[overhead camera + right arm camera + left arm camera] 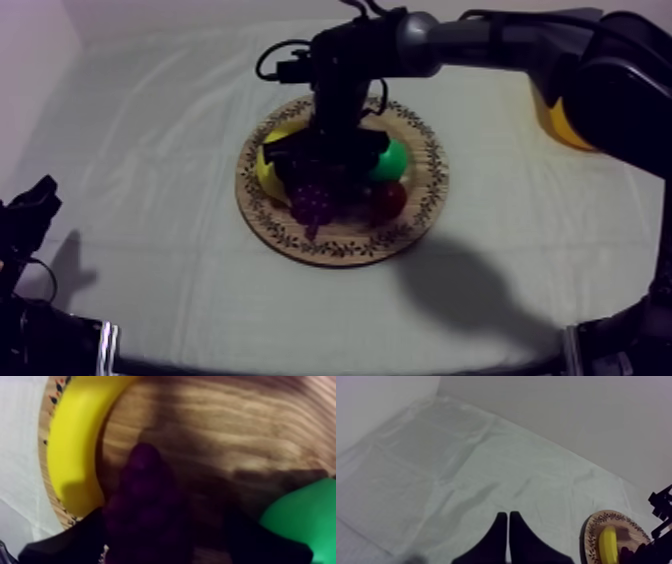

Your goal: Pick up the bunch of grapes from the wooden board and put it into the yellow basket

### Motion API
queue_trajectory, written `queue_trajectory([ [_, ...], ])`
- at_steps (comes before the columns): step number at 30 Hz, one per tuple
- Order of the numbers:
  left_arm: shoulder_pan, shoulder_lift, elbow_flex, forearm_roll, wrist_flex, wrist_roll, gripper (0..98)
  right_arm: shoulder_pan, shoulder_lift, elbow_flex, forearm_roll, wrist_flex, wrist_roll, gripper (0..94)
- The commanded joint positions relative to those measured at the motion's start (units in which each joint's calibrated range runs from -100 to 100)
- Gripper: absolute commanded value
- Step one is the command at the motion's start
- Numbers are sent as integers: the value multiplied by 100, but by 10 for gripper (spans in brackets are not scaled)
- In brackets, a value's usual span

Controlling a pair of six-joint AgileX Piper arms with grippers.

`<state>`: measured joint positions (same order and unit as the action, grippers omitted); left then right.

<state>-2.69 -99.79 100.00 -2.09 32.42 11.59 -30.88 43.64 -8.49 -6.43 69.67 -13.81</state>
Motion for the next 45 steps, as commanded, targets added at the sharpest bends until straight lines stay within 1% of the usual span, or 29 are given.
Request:
queue_trajectory([
  [1, -3, 5, 0, 1, -1, 1, 1, -5, -6, -8, 13, 0, 2, 588],
  [5, -3, 5, 0, 1, -1, 1, 1, -12, -21, 12, 45, -6, 13, 441],
  [9, -3, 5, 0, 1, -1, 1, 1, -1, -122, 78, 68, -4, 36, 340],
  [11, -3, 5, 0, 1, -1, 1, 1, 11, -219, 128, 76, 19, 53, 306],
  [19, -3, 5, 0, 1, -1, 1, 1, -10, -1278, 693, 128, 115, 90, 288],
  [23, -3, 5, 0, 1, -1, 1, 1, 0, -1977, 863, 177, 345, 85, 288],
  [27, -3, 5, 0, 1, -1, 1, 1, 126, -2612, 954, 278, 550, 64, 285],
  [30, -3, 5, 0, 1, -1, 1, 1, 347, -3006, 1003, 347, 647, 78, 283],
  [34, -3, 5, 0, 1, -1, 1, 1, 823, -3423, 1039, 389, 689, 181, 287],
  [40, -3, 5, 0, 1, -1, 1, 1, 1737, -3731, 930, 449, 675, 387, 293],
  [45, -3, 5, 0, 1, -1, 1, 1, 2562, -3652, 748, 473, 583, 589, 295],
])
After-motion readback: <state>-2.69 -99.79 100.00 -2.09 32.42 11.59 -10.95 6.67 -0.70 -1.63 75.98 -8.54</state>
